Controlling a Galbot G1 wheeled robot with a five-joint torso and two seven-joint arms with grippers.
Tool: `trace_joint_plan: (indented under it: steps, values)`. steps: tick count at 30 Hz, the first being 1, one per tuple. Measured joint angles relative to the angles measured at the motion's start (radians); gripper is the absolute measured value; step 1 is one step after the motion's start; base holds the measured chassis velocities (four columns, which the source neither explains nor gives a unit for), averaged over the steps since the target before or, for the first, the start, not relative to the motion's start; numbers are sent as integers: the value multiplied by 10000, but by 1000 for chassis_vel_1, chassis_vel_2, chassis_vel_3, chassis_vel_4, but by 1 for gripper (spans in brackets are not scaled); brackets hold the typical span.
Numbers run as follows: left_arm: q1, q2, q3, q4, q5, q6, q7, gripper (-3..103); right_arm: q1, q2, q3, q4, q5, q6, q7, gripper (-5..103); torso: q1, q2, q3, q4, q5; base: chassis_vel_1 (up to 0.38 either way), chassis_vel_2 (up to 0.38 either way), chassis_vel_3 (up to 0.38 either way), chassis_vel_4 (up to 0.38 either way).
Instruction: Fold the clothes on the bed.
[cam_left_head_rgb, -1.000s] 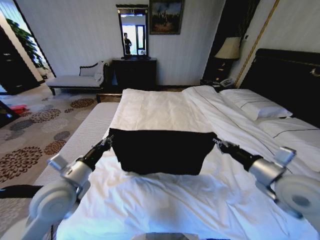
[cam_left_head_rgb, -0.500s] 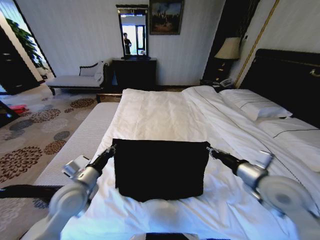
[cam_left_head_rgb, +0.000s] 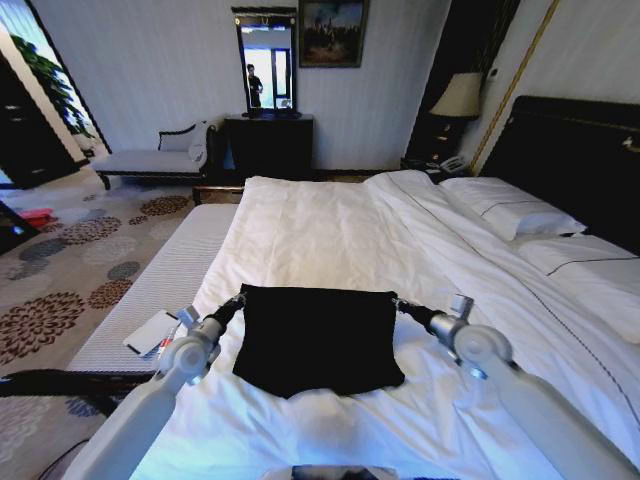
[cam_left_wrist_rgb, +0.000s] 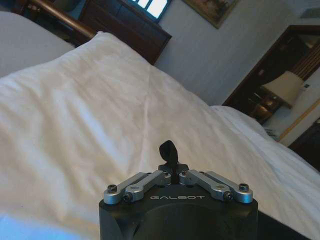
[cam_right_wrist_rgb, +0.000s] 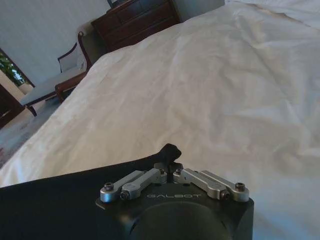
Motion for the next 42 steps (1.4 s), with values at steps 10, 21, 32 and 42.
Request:
trace_joint_plan:
  steps: [10,21,32,42]
  values:
    - [-977,-1279,145,1917,975,-119,92,2,1043,687,-1116,-2097,-1588,1028,-909,1,-1,1,-1,-1,1,0,0,0,0]
    - [-2088,-1504,894,2928,1312,-201,254,2,1865,1095,-1679,-3154,-1883,1322,-1025,1,-4,2,-3,1,1,0,0,0,0]
    - [-3820,-1850,1640,4868,1214,-242,439,2,3418,1394,-2550,-4260,-1914,1467,-1090,1,-3,2,-2,1,0,0,0,0,0]
    - [-3832,-1975,1724,4957,1255,-301,449,2,3744,1469,-2751,-4458,-2081,1644,-1216,1,-3,2,-4,1,0,0,0,0,0]
